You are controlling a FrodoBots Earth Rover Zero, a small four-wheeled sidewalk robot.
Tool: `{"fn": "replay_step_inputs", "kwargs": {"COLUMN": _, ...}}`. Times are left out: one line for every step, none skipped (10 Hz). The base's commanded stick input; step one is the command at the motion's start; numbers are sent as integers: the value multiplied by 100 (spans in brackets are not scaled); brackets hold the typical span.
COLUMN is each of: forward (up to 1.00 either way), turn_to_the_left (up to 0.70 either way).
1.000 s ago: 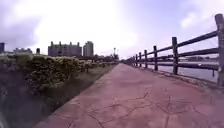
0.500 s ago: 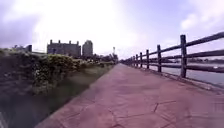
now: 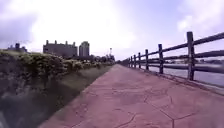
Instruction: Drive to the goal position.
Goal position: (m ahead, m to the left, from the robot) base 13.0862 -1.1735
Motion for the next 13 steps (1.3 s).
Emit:
{"fn": "replay_step_inputs", "kwargs": {"forward": 100, "turn_to_the_left": -28}}
{"fn": "replay_step_inputs", "kwargs": {"forward": 100, "turn_to_the_left": 0}}
{"fn": "replay_step_inputs", "kwargs": {"forward": 100, "turn_to_the_left": 0}}
{"fn": "replay_step_inputs", "kwargs": {"forward": 100, "turn_to_the_left": 0}}
{"fn": "replay_step_inputs", "kwargs": {"forward": 100, "turn_to_the_left": 0}}
{"fn": "replay_step_inputs", "kwargs": {"forward": 100, "turn_to_the_left": 0}}
{"fn": "replay_step_inputs", "kwargs": {"forward": 100, "turn_to_the_left": 0}}
{"fn": "replay_step_inputs", "kwargs": {"forward": 100, "turn_to_the_left": 0}}
{"fn": "replay_step_inputs", "kwargs": {"forward": 100, "turn_to_the_left": 0}}
{"fn": "replay_step_inputs", "kwargs": {"forward": 100, "turn_to_the_left": 0}}
{"fn": "replay_step_inputs", "kwargs": {"forward": 100, "turn_to_the_left": 0}}
{"fn": "replay_step_inputs", "kwargs": {"forward": 100, "turn_to_the_left": 0}}
{"fn": "replay_step_inputs", "kwargs": {"forward": 100, "turn_to_the_left": 0}}
